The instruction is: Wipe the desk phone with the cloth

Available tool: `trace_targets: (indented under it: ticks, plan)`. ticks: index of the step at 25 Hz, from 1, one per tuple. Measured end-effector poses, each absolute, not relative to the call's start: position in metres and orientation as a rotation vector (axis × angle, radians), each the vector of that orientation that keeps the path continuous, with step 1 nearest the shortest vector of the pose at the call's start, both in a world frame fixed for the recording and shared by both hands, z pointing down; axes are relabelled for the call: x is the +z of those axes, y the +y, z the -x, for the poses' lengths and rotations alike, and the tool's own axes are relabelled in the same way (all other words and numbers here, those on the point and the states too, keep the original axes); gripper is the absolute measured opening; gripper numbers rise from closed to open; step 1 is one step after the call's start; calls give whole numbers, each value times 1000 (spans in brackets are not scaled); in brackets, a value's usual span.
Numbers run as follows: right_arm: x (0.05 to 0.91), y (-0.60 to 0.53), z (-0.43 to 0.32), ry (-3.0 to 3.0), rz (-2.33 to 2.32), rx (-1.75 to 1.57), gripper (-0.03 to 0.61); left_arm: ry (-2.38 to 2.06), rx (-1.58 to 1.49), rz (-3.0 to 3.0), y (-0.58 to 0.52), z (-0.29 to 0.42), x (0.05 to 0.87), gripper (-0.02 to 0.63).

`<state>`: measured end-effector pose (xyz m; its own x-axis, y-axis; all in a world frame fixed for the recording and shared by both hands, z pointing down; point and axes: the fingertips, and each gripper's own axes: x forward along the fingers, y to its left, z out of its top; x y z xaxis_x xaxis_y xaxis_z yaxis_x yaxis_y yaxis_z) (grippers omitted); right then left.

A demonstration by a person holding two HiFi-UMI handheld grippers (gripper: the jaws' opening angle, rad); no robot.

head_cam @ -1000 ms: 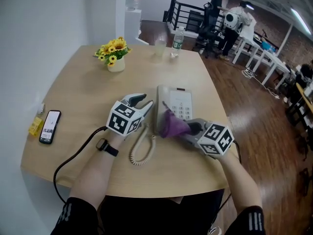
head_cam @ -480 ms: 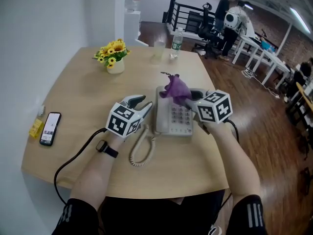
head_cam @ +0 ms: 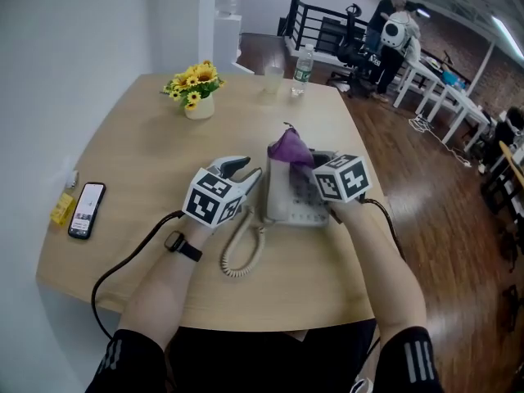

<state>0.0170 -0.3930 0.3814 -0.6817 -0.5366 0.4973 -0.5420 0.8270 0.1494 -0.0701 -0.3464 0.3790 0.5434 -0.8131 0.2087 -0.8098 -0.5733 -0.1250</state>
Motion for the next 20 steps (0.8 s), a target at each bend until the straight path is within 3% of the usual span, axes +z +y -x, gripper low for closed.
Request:
trace_targets:
  ticks: [20]
  plan:
    - [416,-237,-43,-2422,-455,-281,83,1448,-386,2752,-345,70,381,129]
